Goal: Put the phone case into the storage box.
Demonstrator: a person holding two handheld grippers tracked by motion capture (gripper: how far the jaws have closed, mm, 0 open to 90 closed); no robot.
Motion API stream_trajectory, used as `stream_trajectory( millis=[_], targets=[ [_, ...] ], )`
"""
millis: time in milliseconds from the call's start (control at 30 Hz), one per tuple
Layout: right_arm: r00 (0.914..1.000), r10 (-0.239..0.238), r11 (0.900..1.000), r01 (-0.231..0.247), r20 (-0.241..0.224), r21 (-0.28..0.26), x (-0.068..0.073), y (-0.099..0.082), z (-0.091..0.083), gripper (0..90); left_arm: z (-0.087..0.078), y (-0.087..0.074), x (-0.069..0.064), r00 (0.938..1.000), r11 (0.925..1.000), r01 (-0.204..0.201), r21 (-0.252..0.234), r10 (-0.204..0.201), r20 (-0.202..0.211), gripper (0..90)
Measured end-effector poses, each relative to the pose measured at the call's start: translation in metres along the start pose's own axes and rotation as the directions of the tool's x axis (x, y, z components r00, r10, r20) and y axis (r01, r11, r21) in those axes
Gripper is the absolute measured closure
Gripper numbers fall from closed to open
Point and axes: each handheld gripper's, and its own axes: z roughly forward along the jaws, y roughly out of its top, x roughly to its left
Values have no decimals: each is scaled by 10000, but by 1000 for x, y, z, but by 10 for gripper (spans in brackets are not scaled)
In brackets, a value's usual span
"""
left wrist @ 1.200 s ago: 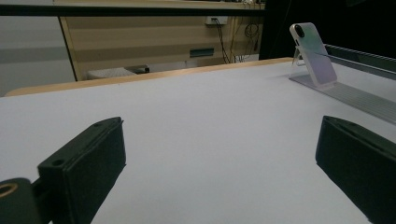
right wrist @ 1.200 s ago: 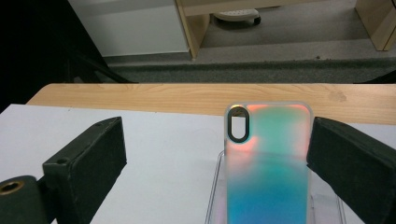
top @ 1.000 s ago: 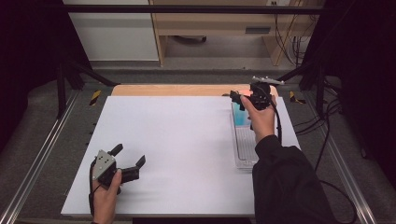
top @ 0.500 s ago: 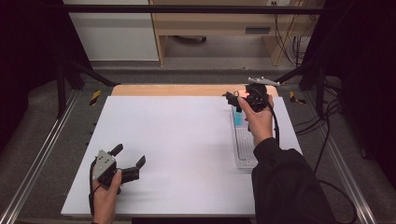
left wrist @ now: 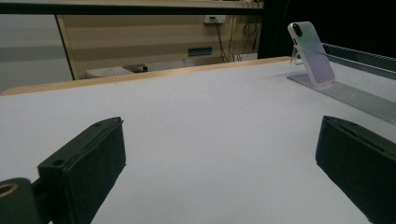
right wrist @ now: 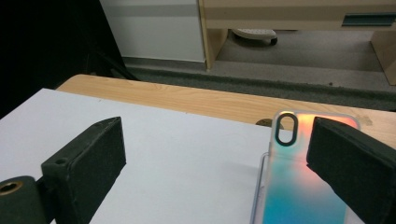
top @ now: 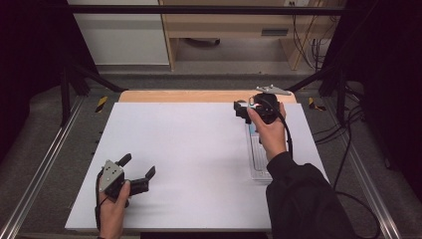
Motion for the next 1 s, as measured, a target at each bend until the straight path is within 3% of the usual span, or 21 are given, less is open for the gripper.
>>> stream_trajectory(
  millis=[267,767,1000],
  targets=[
    [9991,-343,9994,344,-239,36,15,-3,0,44,0,0,0,10000,10000,29,21,-29,21,10],
    [9948,-346,9994,336,-957,-122,44,-6,-7,44,1,-1,0,9999,9999,105,25,-105,31,10],
    [9892,-613,9980,587,-1332,-234,62,-8,-11,42,-1,0,2,10000,10000,82,-24,-82,-26,10]
  ],
)
